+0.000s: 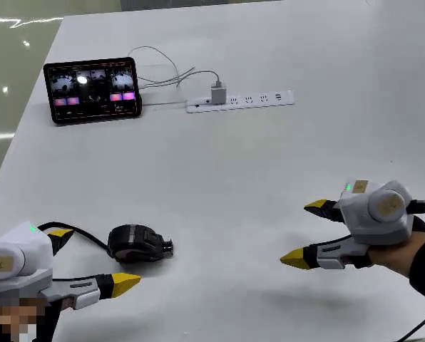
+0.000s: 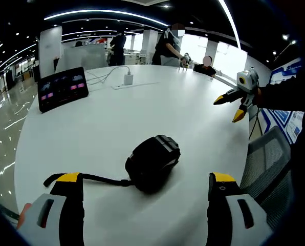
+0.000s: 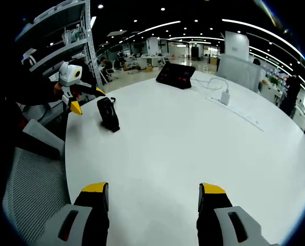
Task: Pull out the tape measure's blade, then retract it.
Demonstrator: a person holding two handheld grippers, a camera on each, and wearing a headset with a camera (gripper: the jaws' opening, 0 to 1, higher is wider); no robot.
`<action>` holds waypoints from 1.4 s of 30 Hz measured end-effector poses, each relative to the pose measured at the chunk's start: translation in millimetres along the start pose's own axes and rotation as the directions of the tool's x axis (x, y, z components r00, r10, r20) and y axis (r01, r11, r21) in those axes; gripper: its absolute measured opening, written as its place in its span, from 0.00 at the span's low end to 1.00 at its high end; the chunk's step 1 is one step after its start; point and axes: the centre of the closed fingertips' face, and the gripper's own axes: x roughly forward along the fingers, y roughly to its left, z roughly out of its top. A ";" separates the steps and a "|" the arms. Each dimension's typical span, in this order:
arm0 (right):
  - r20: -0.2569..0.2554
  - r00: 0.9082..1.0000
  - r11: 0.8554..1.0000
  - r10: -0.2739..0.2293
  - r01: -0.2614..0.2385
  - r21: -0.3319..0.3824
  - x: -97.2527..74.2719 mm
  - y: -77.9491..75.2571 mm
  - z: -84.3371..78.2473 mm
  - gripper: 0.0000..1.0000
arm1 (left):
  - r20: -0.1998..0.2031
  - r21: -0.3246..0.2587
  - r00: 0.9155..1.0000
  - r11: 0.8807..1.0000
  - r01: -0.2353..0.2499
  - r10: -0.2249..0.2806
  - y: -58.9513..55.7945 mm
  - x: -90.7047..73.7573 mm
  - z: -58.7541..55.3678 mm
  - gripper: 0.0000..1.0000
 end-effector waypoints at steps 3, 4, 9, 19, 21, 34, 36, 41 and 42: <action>0.008 1.000 1.000 -0.008 0.008 0.022 -7.7 -5.7 -4.5 0.70 | -0.003 -0.001 1.000 1.000 -0.002 0.002 0.7 -2.2 -2.0 0.99; 0.013 1.000 1.000 -0.010 0.010 0.025 -10.0 -7.3 -5.9 0.71 | -0.005 -0.003 1.000 1.000 0.001 -0.001 0.4 -2.8 -2.8 0.99; 0.011 1.000 0.999 -0.019 0.019 0.043 -20.7 -13.0 -15.4 0.78 | -0.017 -0.011 1.000 1.000 0.006 -0.006 1.2 -6.6 -6.7 0.99; -0.030 0.998 0.997 -0.058 0.059 0.042 -45.1 -25.7 -41.4 0.85 | -0.023 -0.031 1.000 0.999 0.008 -0.008 5.3 -14.7 -10.0 0.99; -0.024 0.998 0.998 -0.053 0.053 0.032 -49.8 -25.5 -45.2 0.87 | -0.018 -0.024 1.000 1.000 0.000 0.000 7.2 -15.8 -9.2 0.99; -0.038 0.996 0.993 -0.083 0.085 0.078 -72.0 -34.8 -65.2 0.99 | -0.045 -0.010 0.999 1.000 0.002 -0.003 11.2 -21.6 -15.3 0.99; -0.039 0.995 0.992 -0.090 0.093 0.080 -74.4 -36.3 -67.4 0.99 | -0.045 -0.010 0.999 1.000 0.001 -0.002 12.1 -22.9 -16.2 0.99; -0.037 0.995 0.992 -0.093 0.096 0.087 -78.3 -37.3 -69.5 0.99 | -0.042 -0.012 0.999 1.000 -0.008 0.007 14.7 -25.5 -16.4 0.99; -0.037 0.995 0.992 -0.093 0.096 0.088 -78.9 -37.6 -69.9 0.99 | -0.041 -0.011 0.999 1.000 -0.007 0.007 14.6 -25.8 -16.2 0.99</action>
